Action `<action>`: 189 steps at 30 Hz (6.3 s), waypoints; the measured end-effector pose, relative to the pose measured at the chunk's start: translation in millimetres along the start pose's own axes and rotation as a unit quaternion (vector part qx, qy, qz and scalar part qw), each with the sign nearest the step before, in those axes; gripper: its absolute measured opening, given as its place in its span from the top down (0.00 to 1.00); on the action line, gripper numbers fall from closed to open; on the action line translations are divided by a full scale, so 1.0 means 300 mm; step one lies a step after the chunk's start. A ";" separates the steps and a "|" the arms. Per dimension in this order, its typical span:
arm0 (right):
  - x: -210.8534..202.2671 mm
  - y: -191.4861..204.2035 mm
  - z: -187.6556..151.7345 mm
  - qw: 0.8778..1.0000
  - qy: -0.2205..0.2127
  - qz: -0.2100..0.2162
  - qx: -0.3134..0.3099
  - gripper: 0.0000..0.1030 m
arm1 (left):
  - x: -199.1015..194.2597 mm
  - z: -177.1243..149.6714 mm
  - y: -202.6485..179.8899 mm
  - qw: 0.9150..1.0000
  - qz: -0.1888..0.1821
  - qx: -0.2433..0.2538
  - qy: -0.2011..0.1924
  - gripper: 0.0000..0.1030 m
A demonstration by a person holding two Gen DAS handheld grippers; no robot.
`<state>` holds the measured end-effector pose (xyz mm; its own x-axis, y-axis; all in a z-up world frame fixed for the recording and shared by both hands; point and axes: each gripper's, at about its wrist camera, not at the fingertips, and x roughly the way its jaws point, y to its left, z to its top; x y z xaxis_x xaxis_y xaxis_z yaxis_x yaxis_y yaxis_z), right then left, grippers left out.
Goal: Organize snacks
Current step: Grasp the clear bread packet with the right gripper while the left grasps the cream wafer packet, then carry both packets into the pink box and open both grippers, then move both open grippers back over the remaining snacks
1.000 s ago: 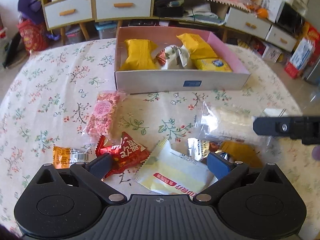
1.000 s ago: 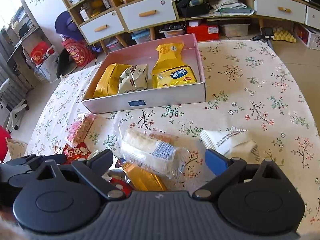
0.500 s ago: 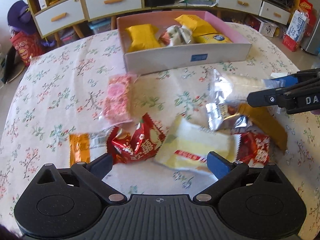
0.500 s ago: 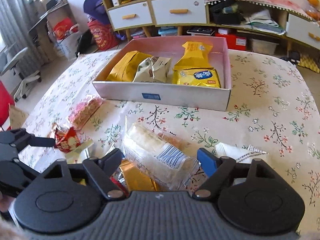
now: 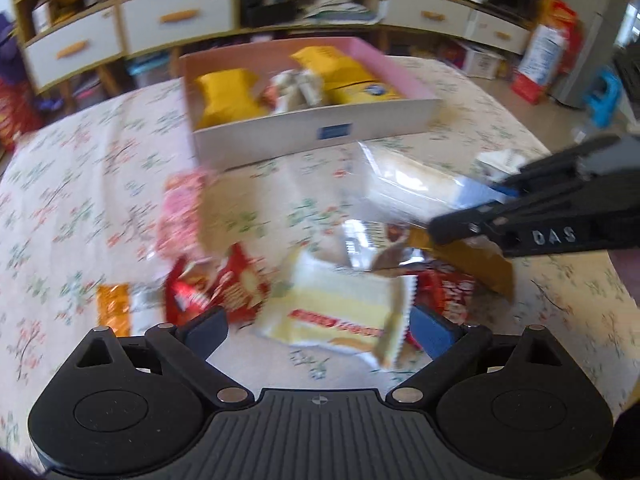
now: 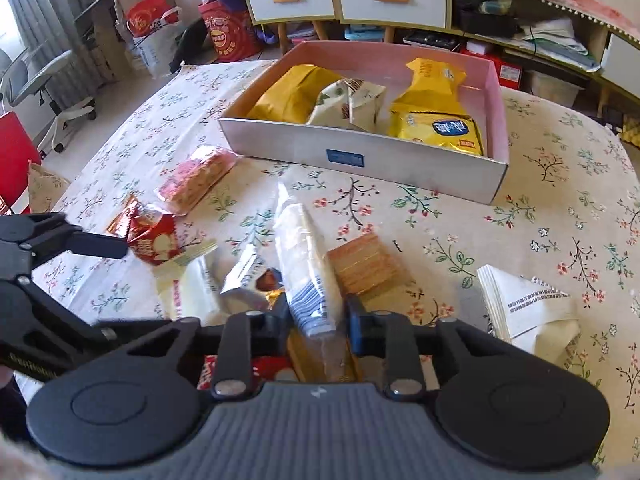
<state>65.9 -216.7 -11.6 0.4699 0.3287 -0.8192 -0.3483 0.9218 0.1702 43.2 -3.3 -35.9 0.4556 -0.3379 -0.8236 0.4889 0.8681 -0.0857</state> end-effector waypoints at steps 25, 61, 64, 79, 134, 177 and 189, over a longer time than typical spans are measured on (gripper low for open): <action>-0.043 0.007 0.009 0.999 0.012 0.000 0.031 0.83 | 0.109 0.027 -0.015 0.990 -0.065 0.120 0.023 0.20; -0.112 -0.049 0.145 0.997 -0.049 -0.022 0.059 0.83 | 0.000 0.250 0.006 0.996 0.020 0.079 -0.044 0.35; -0.090 -0.071 0.203 0.997 -0.053 -0.034 0.053 0.83 | 0.018 0.331 0.026 0.994 0.038 0.084 -0.053 0.35; 0.080 -0.212 0.372 0.992 -0.055 -0.008 0.111 0.83 | 0.251 0.649 0.123 0.987 0.115 0.069 -0.088 0.34; -0.168 -0.009 0.177 0.995 -0.070 -0.047 0.060 0.28 | -0.033 0.267 0.148 0.993 0.088 -0.030 -0.072 0.08; -0.116 0.090 -0.192 0.992 -0.093 -0.070 0.039 0.05 | -0.080 -0.158 0.300 0.995 0.068 -0.051 -0.059 0.02; -0.074 0.152 -0.227 0.994 -0.092 -0.054 0.008 0.04 | -0.056 -0.190 0.266 0.996 0.055 0.009 -0.075 0.02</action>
<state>-15.6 -195.9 -22.7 0.6444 0.2591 -0.7194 -0.2756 0.9563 0.0975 32.1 92.3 -60.6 0.6122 -0.2927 -0.7345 0.4422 0.8968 0.0112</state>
